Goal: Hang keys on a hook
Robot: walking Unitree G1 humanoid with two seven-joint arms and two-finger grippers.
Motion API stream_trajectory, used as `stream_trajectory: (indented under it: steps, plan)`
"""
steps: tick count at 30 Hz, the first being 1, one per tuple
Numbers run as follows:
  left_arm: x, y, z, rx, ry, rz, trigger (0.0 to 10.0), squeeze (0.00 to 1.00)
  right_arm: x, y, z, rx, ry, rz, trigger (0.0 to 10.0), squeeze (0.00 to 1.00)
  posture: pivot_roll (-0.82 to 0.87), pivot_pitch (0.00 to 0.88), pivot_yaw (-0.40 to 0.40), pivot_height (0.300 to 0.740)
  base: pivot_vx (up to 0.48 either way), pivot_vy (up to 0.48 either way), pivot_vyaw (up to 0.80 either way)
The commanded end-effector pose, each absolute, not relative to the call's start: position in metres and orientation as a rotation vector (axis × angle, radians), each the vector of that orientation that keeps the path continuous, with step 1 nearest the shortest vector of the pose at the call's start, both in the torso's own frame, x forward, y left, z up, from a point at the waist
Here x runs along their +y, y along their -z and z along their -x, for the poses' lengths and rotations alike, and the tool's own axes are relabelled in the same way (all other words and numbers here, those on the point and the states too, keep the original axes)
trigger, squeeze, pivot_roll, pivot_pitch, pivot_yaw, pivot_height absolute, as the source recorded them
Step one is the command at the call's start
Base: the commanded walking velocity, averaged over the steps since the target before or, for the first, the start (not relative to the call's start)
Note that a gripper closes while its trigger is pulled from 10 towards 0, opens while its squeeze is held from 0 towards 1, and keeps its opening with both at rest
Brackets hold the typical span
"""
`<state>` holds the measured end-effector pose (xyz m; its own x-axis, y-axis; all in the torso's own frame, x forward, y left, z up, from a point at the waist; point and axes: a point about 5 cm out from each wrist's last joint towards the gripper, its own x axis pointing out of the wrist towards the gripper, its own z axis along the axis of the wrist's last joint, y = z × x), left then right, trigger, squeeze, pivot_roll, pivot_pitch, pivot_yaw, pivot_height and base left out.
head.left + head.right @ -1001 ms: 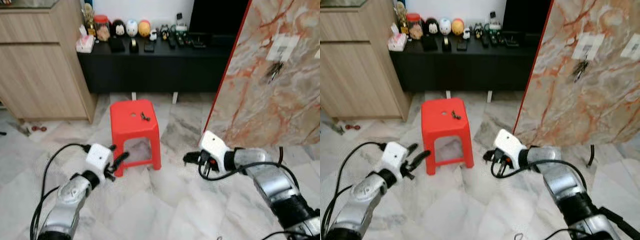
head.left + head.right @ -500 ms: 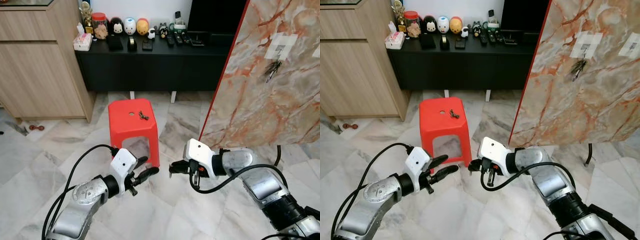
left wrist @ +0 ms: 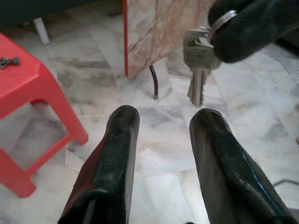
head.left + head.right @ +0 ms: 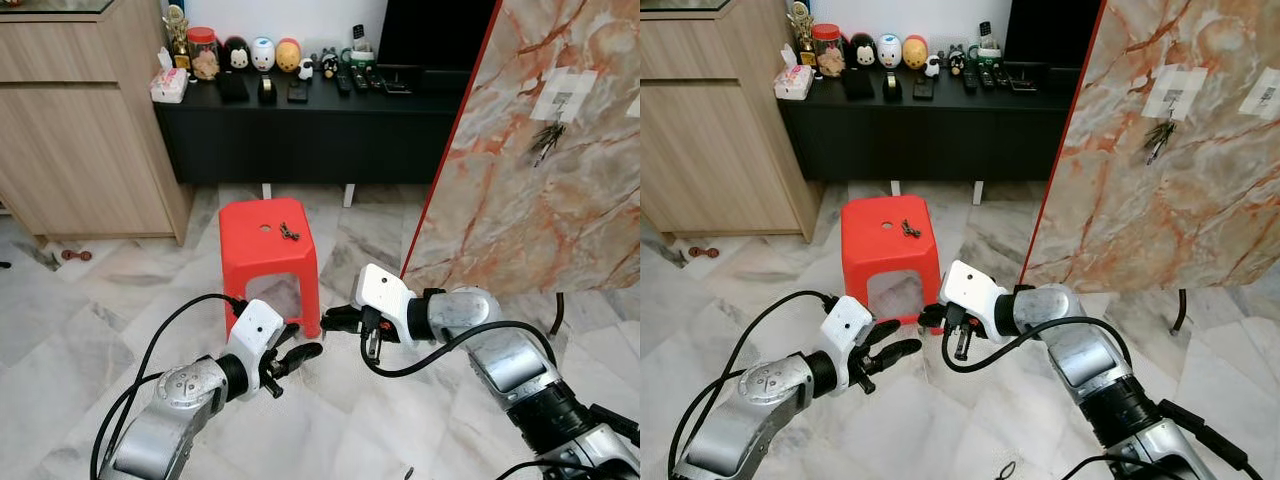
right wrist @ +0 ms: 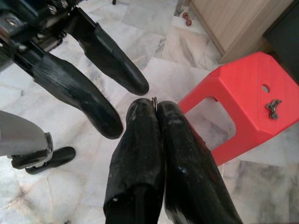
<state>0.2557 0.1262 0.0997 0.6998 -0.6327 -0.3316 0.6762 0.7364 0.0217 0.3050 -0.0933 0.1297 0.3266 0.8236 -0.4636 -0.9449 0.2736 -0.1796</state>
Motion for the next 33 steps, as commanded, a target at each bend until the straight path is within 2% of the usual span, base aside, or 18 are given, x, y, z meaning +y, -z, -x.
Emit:
stream_trajectory:
  steps: [1, 2, 3, 7, 20, 21, 22, 33]
  plan:
    - [0.123, -0.106, -0.26, 0.302, 0.691, -0.166, 10.0, 0.31, -0.092, -0.139, -0.308, 0.274, -1.198, 0.472, 10.0, 0.0, -0.01, 0.004, -0.096, 0.74, 0.0, 0.0, 0.0]
    - [0.123, -0.106, -0.26, 0.302, 0.691, -0.166, 10.0, 0.31, -0.092, -0.139, -0.308, 0.274, -1.198, 0.472, 10.0, 0.0, -0.01, 0.004, -0.096, 0.74, 0.0, 0.0, 0.0]
    - [0.123, -0.104, -0.262, 0.314, 0.657, -0.159, 10.0, 1.0, -0.091, -0.139, -0.308, 0.273, -1.194, 0.47, 10.0, 0.0, -0.01, 0.001, -0.094, 0.74, 0.0, 0.0, 0.0]
    - [0.122, -0.101, -0.263, 0.339, 0.635, -0.136, 10.0, 1.0, -0.09, -0.138, -0.308, 0.274, -1.191, 0.461, 10.0, 0.0, -0.02, 0.0, -0.094, 0.74, 0.0, 0.0, 0.0]
    - [0.112, -0.112, -0.259, 0.331, 0.713, -0.086, 10.0, 1.0, -0.086, -0.134, -0.309, 0.279, -1.173, 0.461, 10.0, 0.0, -0.01, 0.011, -0.095, 0.74, 0.0, 0.0, 0.0]
    - [0.112, -0.113, -0.26, 0.328, 0.709, -0.083, 10.0, 0.95, -0.085, -0.135, -0.309, 0.28, -1.168, 0.456, 10.0, 0.0, -0.01, 0.018, -0.098, 0.74, 0.0, 0.0, 0.0]
    - [0.112, -0.113, -0.26, 0.325, 0.704, -0.086, 10.0, 0.0, -0.085, -0.135, -0.309, 0.28, -1.168, 0.453, 10.0, 0.0, -0.01, 0.018, -0.098, 0.74, 0.0, 0.0, 0.0]
    - [0.109, -0.113, -0.265, 0.322, 0.651, -0.091, 10.0, 0.0, -0.079, -0.135, -0.307, 0.277, -1.177, 0.442, 10.0, 0.0, -0.01, 0.031, -0.099, 0.74, 0.0, 0.0, 0.0]
